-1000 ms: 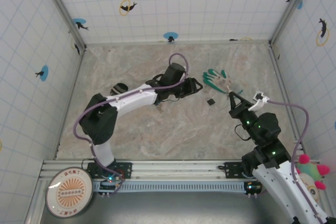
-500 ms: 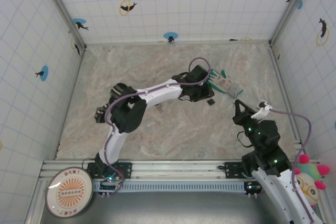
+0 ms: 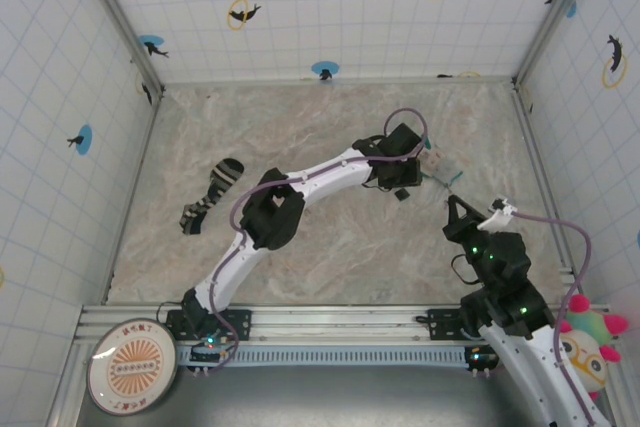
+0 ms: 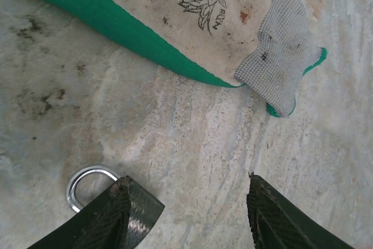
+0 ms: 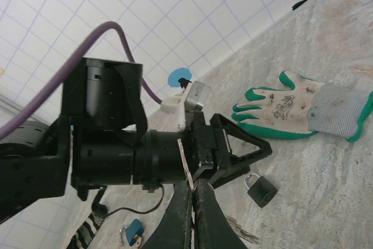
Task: Unlock with the key
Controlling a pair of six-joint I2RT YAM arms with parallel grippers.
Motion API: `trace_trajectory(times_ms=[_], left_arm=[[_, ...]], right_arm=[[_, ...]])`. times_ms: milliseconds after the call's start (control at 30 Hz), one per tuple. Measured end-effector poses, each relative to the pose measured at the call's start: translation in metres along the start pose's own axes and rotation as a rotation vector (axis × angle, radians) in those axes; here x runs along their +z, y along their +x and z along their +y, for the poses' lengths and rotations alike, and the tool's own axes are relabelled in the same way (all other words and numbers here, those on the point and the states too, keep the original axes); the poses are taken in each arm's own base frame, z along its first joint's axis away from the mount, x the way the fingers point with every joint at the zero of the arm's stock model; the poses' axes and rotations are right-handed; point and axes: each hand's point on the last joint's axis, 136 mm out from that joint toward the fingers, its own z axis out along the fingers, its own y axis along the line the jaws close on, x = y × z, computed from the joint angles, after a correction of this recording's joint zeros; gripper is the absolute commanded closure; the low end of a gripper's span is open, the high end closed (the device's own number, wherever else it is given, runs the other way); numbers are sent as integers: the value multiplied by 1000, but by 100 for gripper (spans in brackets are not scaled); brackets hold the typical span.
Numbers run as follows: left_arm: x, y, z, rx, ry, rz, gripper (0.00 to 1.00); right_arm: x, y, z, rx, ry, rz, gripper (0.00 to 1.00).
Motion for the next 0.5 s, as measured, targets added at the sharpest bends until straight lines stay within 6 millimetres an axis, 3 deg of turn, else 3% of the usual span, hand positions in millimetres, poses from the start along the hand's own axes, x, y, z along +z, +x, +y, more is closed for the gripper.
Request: trace_trajectory(times_ms=[200,500], left_arm=[[17,10,1,3,22,49,45],[18,16,-11,11,71,72,48]], right_arm=[[-1,0,-2,-1,6,0,100],[-1,2,-4,-2,16,6,100]])
